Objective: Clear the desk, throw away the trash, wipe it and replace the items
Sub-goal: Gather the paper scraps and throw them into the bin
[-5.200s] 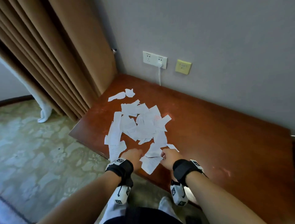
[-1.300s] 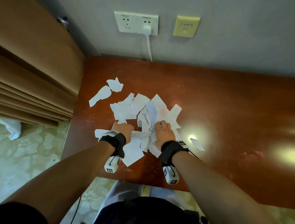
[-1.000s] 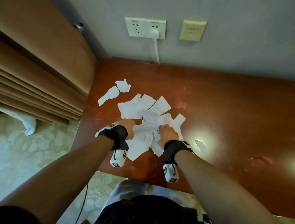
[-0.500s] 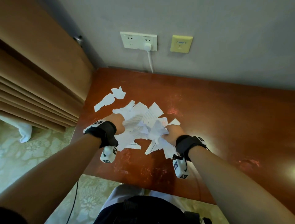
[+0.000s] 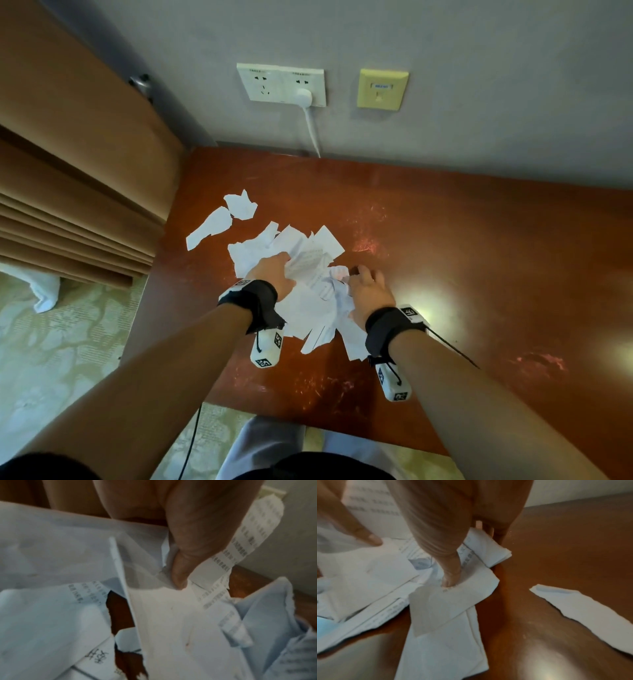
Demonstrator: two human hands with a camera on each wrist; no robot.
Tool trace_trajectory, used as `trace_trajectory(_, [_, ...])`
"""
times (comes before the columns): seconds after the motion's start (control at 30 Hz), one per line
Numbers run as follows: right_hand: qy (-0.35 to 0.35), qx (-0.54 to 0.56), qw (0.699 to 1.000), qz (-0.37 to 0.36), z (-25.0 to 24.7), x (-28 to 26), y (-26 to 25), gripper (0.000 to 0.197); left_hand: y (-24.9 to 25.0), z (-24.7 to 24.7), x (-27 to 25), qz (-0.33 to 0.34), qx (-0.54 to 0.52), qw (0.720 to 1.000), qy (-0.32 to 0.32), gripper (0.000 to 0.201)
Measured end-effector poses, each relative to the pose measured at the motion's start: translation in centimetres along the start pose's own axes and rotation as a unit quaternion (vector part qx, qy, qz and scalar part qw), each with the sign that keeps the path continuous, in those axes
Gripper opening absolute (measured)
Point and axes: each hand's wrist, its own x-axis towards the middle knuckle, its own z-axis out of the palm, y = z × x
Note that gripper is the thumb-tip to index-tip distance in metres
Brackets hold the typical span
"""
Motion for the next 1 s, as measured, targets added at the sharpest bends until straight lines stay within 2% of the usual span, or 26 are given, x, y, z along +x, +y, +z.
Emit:
trace_trajectory(0.13, [0.009,0.047,0.999,0.02,0.4,0.2,-0.2,0.062,0.2,0.2,1.2,0.014,0.028,0.999,-0.008,0.067])
trace_trajectory(0.23, [-0.016,0.087,0.994,0.069,0.4,0.0,-0.1,0.05,0.2,1.1,2.0,0.01,0.062,0.997,-0.035,0.09])
trace_trajectory(0.33, [-0.027,0.069,0.994,0.075,0.7,-0.4,-0.2,0.031,0.1,1.9,2.5,-0.004,0.082,0.996,-0.027,0.095])
trace_trajectory(0.53, [-0.033,0.087,0.994,0.058,0.6,-1.0,-0.1,0.015,1.3,2.0,2.6,0.021,0.218,0.975,0.026,0.064])
trace_trajectory(0.6, [-0.047,0.101,0.992,0.064,0.7,-1.6,0.1,0.01,1.6,2.4,2.3,0.029,0.215,0.976,0.027,0.051])
trace_trajectory(0.8, [-0.062,0.162,0.98,0.096,0.3,-3.2,1.3,0.02,2.0,3.0,0.5,0.067,0.172,0.983,0.008,0.025])
trace_trajectory(0.9, [-0.056,0.181,0.975,0.113,-0.7,-4.4,2.0,0.02,2.2,2.5,-0.4,0.081,0.115,0.99,-0.008,0.018])
trace_trajectory(1.0, [-0.041,0.204,0.968,0.137,-1.9,-5.4,3.1,0.021,2.9,1.1,-1.0,0.123,0.105,0.987,-0.02,0.014])
